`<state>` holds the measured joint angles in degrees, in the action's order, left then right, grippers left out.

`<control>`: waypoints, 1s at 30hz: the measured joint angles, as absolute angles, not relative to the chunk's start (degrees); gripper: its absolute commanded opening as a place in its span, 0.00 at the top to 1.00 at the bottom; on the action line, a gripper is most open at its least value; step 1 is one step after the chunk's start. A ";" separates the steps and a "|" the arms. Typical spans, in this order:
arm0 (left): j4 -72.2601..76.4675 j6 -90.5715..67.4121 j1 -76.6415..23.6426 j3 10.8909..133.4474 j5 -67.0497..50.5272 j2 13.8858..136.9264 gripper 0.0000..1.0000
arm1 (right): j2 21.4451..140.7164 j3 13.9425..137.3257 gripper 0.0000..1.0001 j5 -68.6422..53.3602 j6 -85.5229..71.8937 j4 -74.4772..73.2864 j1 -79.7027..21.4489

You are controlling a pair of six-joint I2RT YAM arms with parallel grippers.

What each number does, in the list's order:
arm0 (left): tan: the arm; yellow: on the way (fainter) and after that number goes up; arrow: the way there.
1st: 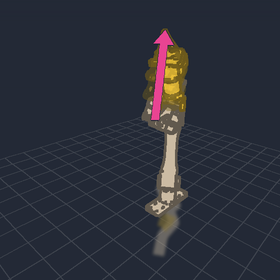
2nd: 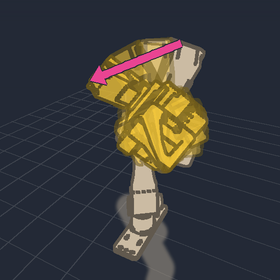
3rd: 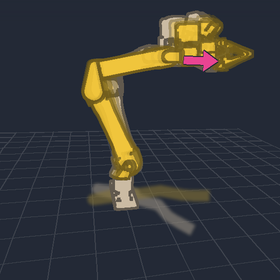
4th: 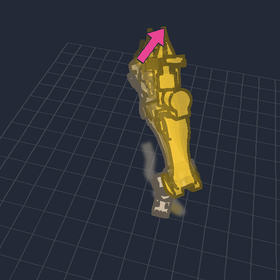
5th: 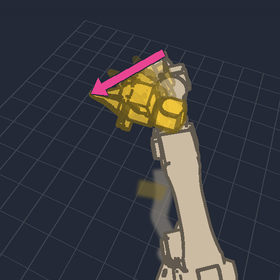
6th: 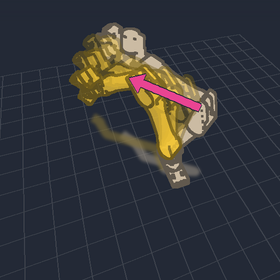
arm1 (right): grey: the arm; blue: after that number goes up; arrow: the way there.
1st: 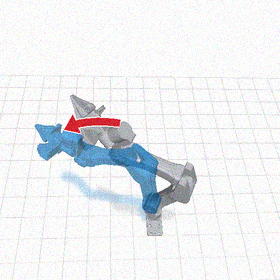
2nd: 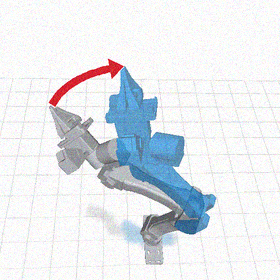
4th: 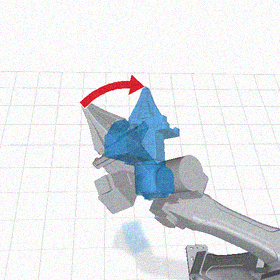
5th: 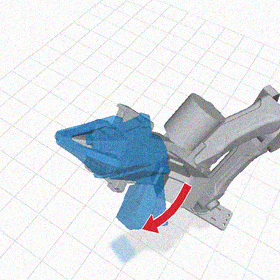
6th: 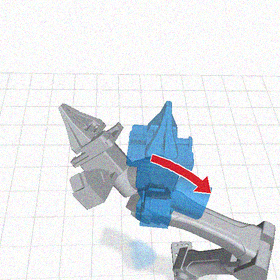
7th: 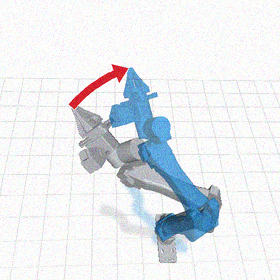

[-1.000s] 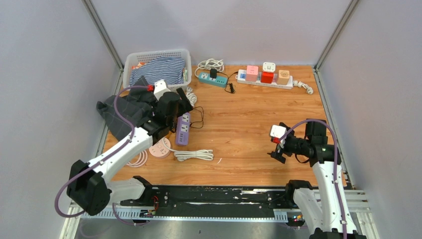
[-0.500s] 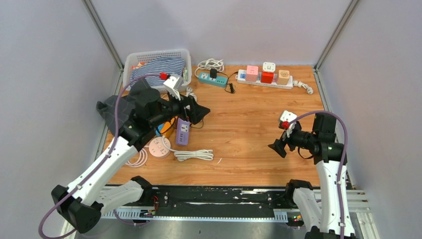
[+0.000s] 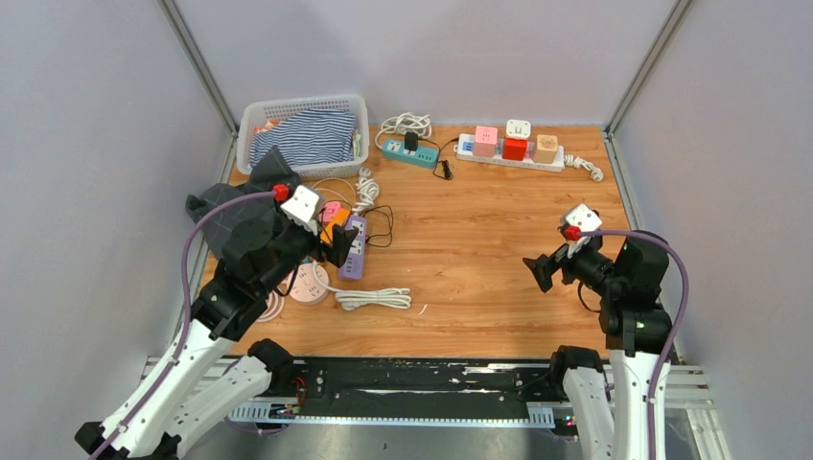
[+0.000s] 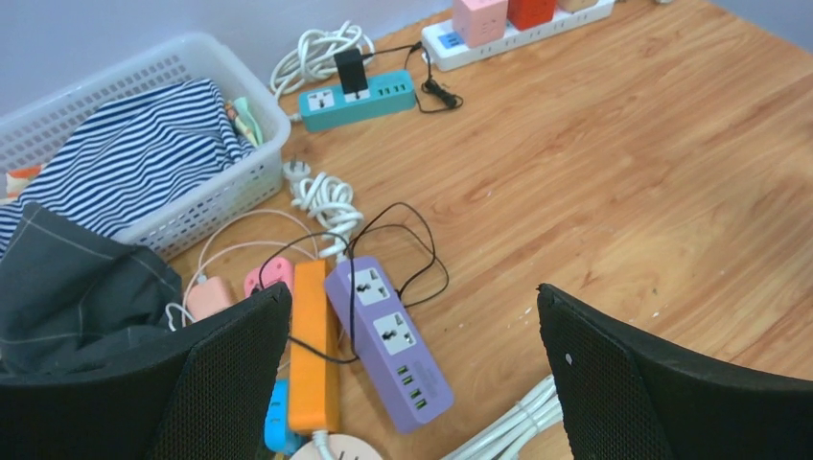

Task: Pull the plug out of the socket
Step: Reset both arms

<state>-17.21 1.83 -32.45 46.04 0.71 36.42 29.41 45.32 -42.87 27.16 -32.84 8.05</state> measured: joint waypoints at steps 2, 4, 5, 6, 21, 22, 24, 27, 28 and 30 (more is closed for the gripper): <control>-16.97 2.76 -32.45 43.55 0.99 34.30 0.00 | 29.91 45.06 0.00 -40.45 26.02 -32.27 8.27; -16.56 3.38 -32.45 41.80 1.23 32.56 0.00 | 30.30 45.04 0.00 -37.93 25.23 -31.88 9.02; -16.34 3.70 -32.45 41.15 1.28 31.75 0.00 | 30.37 45.04 0.00 -36.91 25.04 -31.75 9.50; -16.03 4.16 -32.45 40.45 1.28 30.81 0.00 | 30.37 45.04 0.00 -35.77 24.91 -31.64 10.11; -13.65 6.98 -32.47 39.40 2.87 29.12 0.00 | 29.71 43.51 0.00 -29.87 20.27 -29.04 13.34; -13.61 7.03 -32.47 39.38 2.87 29.10 0.00 | 29.69 43.48 0.00 -29.65 19.84 -28.77 13.50; -13.47 7.09 -32.47 39.18 2.87 28.95 0.00 | 29.45 43.33 0.00 -28.91 18.87 -28.16 13.65; -13.39 7.11 -32.47 38.61 2.92 28.51 0.00 | 28.93 42.89 0.00 -28.40 17.74 -27.38 13.87; -13.39 7.11 -32.47 38.52 2.94 28.45 0.00 | 28.82 42.81 0.00 -28.18 17.47 -27.18 13.91; -13.37 7.11 -32.47 38.50 3.01 28.45 0.00 | 28.80 42.74 0.00 -27.81 16.93 -26.79 13.93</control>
<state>-13.37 7.11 -32.47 38.50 3.01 28.45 28.80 42.74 -27.81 16.93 -26.79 13.93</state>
